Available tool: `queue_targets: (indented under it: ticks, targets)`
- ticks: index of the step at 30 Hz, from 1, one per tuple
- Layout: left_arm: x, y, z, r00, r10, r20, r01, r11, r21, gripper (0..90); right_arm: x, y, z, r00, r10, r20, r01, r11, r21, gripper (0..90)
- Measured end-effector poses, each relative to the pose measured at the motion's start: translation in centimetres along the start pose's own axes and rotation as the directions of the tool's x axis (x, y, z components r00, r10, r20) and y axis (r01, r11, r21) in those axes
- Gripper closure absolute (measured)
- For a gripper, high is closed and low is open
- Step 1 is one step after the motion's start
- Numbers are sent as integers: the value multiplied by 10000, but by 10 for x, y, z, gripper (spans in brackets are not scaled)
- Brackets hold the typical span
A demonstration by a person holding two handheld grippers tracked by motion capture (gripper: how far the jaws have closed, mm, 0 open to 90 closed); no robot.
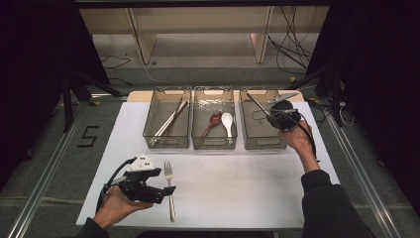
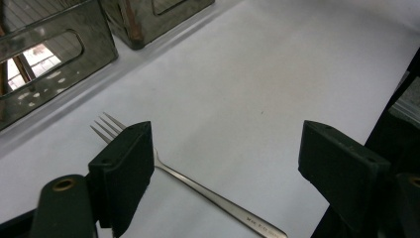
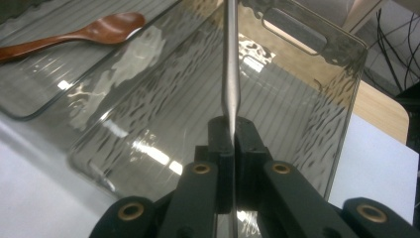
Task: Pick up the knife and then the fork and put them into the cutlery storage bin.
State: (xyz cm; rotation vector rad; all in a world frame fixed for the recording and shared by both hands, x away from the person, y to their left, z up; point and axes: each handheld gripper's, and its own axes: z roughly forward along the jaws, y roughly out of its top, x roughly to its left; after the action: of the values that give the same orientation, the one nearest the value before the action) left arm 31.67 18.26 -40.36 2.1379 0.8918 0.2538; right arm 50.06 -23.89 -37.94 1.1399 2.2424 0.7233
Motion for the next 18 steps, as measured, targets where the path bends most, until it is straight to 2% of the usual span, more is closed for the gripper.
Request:
queue_targets:
  ticks: [4, 11, 18]
  targets:
    - [-1, 0, -2, 9999, -139, -49, 137, 9995, -293, 204, -4, 5, 6, 9999, 71, 149, -73, 9999, 131, 888]
    - [-1, -2, 3, 9999, -111, -32, 111, 9999, -6, 200, -8, 13, 13, 9992, 267, 295, -276, 9991, 315, 888]
    - [-2, -2, 4, 10000, -88, -17, 88, 9999, 146, 200, -7, 18, 22, 9987, 177, 487, -199, 9988, 444, 887]
